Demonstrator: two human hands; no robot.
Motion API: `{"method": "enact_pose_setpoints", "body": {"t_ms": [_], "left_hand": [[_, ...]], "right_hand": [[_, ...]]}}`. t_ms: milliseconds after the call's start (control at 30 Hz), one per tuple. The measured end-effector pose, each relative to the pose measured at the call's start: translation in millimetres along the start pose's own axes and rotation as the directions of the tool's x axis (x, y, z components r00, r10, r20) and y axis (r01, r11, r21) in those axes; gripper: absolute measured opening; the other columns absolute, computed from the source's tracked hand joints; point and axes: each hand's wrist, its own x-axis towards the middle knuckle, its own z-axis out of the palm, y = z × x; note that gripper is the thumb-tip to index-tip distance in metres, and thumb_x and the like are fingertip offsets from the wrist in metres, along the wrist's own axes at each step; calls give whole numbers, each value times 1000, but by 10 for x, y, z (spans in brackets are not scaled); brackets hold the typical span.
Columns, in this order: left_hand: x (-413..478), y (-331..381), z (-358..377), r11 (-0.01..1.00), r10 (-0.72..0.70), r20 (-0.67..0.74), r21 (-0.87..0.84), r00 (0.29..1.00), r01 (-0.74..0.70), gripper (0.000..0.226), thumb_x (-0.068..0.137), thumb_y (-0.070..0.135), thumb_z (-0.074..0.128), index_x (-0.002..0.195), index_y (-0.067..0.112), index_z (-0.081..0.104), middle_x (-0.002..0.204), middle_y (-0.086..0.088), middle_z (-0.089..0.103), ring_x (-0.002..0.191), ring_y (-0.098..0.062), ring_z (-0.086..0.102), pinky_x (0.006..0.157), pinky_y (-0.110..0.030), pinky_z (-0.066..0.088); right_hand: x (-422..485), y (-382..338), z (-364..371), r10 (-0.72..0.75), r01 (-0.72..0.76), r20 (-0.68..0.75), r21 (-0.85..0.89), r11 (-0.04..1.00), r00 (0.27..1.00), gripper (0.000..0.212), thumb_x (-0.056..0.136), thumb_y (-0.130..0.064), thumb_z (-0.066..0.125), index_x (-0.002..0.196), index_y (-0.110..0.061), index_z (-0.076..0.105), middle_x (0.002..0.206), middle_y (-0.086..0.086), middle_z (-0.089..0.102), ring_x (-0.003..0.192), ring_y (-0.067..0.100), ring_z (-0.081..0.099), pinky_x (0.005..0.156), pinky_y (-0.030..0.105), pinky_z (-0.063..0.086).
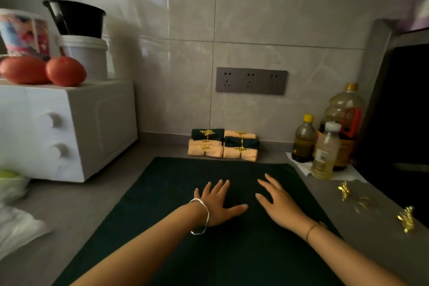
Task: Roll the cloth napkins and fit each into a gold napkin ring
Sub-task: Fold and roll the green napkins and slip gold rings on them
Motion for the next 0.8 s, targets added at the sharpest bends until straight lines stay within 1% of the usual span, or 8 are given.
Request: {"method": "enact_pose_setpoints", "body": {"t_ms": [100,233,300,467,567,667,733,800], "left_hand": [[-368,68,106,1000,-20,34,10,999,20,90,81,76,33,149,30,-5,158,3,-6,144,-26,-8,115,-53,-4],[-850,167,262,995,25,53,97,998,-30,97,76,79,38,149,31,-6,158,4,-7,144,-25,-9,115,-53,-5],[-1051,203,362,988,51,68,143,996,-60,102,73,81,40,149,32,-8,158,5,-9,144,-24,-11,115,-53,-6],[-1463,254,560,976,121,103,169,987,-137,107,68,83,44,148,36,-9,156,9,-15,143,-20,-17,115,-52,-10],[-1609,240,608,968,173,98,169,980,-188,109,65,83,49,147,39,-9,156,11,-15,142,-19,-19,114,-51,-12],[-1693,228,646,952,212,108,202,971,-230,113,63,81,55,145,42,-12,155,12,-17,142,-20,-21,114,-53,-12],[-1732,225,671,944,221,116,225,968,-243,116,61,81,57,145,44,-14,155,13,-19,141,-20,-22,114,-54,-12],[-1759,221,683,942,230,109,225,967,-250,115,62,80,58,145,44,-13,155,13,-18,141,-20,-22,114,-54,-12]], "right_hand": [[-459,13,-59,15,-15,70,-1,1000,997,55,95,-49,41,145,-30,30,157,-11,9,143,14,15,115,35,19],[-1076,36,-114,1,7,180,-42,999,984,61,90,-60,38,145,-37,27,156,-16,10,144,15,10,118,39,15],[-1380,48,-150,-44,63,211,-84,994,977,63,90,-60,38,146,-38,22,155,-19,8,145,13,5,118,36,9],[-1931,69,-292,-171,252,334,-217,943,927,75,80,-72,34,146,-45,10,148,-30,-5,135,-8,-12,110,21,-5],[-2116,103,-351,-223,325,392,-219,920,893,82,74,-78,40,144,-51,6,145,-34,-12,136,-9,-17,111,21,-8],[-2234,127,-377,-268,402,434,-255,879,860,89,70,-80,47,142,-54,3,142,-37,-18,130,-15,-24,108,19,-12],[-2282,140,-381,-305,438,433,-252,863,849,85,71,-79,47,141,-56,5,141,-40,-17,125,-20,-25,106,16,-12],[-2309,142,-389,-346,458,409,-215,863,844,75,73,-77,47,138,-59,14,143,-41,-8,125,-24,-19,107,15,-7]]}}
